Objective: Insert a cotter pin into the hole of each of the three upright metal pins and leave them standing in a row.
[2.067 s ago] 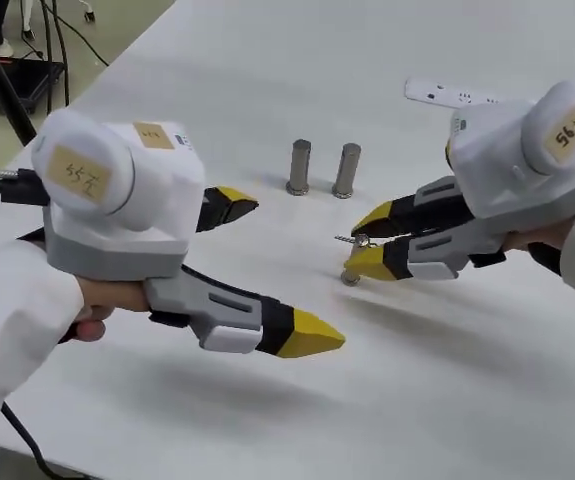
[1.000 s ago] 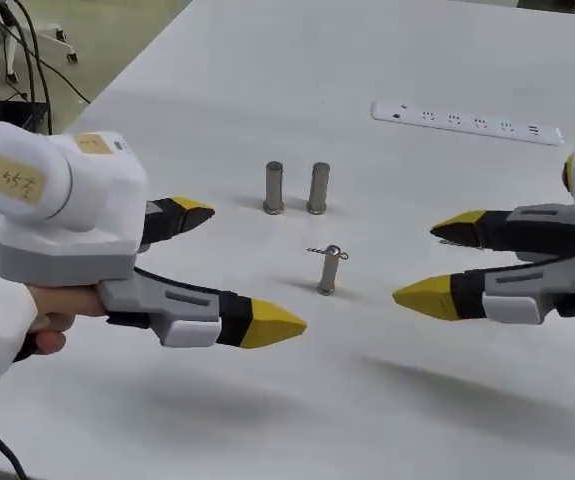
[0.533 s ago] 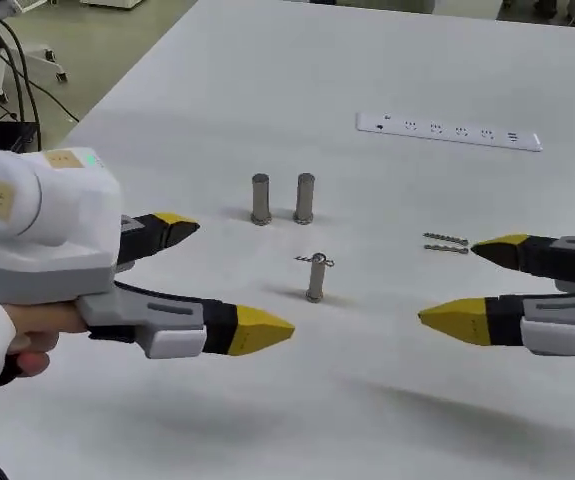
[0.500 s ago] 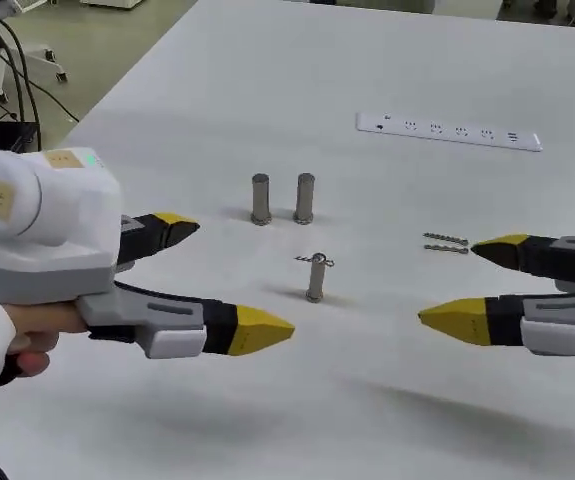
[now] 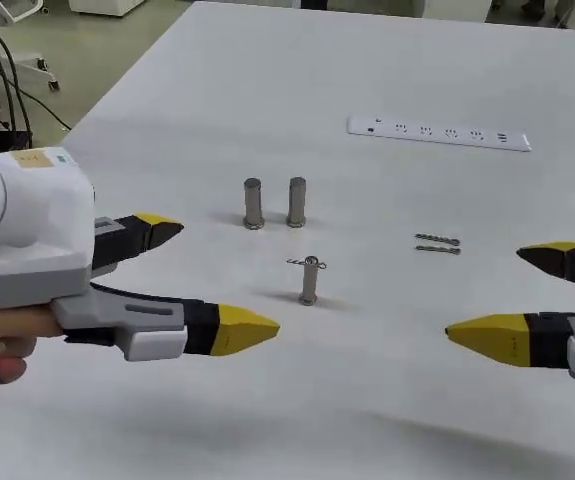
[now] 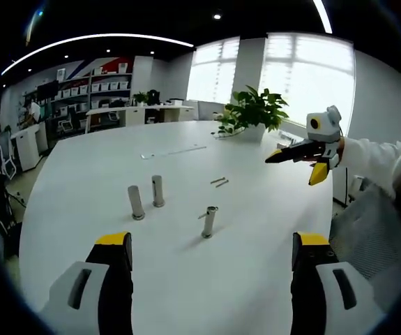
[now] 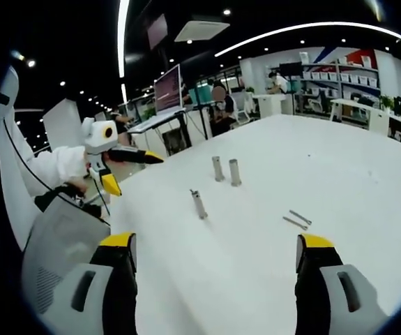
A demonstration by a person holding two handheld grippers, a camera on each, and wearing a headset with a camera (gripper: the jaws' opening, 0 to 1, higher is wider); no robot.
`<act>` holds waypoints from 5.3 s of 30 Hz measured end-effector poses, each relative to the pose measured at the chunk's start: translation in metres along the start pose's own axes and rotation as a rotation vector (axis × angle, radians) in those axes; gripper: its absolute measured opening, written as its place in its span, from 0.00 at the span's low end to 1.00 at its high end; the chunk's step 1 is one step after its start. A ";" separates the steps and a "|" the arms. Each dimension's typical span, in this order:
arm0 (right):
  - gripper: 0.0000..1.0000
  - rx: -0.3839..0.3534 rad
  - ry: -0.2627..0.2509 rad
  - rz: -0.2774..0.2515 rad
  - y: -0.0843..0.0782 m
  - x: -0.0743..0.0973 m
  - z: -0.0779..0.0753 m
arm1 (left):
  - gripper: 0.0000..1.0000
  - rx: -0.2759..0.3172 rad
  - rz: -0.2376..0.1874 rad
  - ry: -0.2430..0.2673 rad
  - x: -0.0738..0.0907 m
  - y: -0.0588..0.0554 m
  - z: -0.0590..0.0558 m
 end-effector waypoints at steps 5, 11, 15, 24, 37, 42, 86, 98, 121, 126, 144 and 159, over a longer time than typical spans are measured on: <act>0.98 -0.030 0.012 0.000 -0.001 0.002 0.006 | 0.95 -0.004 0.011 -0.004 -0.001 0.002 0.003; 0.98 -0.015 0.009 -0.008 -0.003 0.002 0.014 | 0.95 -0.024 0.004 0.009 -0.002 0.005 0.009; 0.98 -0.019 0.006 -0.011 -0.004 0.004 0.019 | 0.94 -0.031 -0.027 0.045 -0.004 0.010 0.018; 0.98 -0.025 -0.023 -0.009 -0.007 0.011 0.019 | 0.84 -0.033 -0.109 0.106 -0.012 0.025 0.039; 0.97 -0.017 -0.069 -0.010 -0.007 0.024 0.021 | 0.68 -0.008 -0.108 0.181 -0.038 0.022 0.064; 0.96 -0.028 -0.081 -0.009 -0.010 0.027 0.024 | 0.57 -0.050 -0.104 0.260 -0.046 0.022 0.073; 0.93 -0.052 -0.150 0.031 -0.018 0.030 0.019 | 0.11 -0.005 -0.054 0.342 -0.120 -0.014 0.109; 0.91 -0.056 -0.161 0.045 -0.020 0.032 0.019 | 0.10 -0.018 -0.044 0.365 -0.120 -0.014 0.111; 0.91 -0.018 -0.150 0.002 -0.012 0.035 0.022 | 0.09 -0.013 -0.136 0.358 -0.068 0.044 0.061; 0.90 -0.012 -0.145 -0.018 -0.010 0.037 0.023 | 0.09 -0.017 -0.157 0.360 -0.057 0.055 0.038; 0.90 -0.004 -0.139 -0.059 -0.006 0.043 0.026 | 0.09 -0.003 -0.182 0.291 -0.069 0.060 -0.021; 0.89 -0.021 -0.133 -0.060 -0.018 0.050 0.022 | 0.09 -0.002 -0.102 0.217 -0.094 0.028 -0.053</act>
Point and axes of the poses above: the centre of the closed fingertips' face, and the gripper's own axes: x roughly backward along the fingers, z roughly to its left, y roughly out of its top, the point moved 10 cm from there along x, roughly backward along the fingers, and after that the axes turned 11 degrees about -z, right-handed, at the moved point
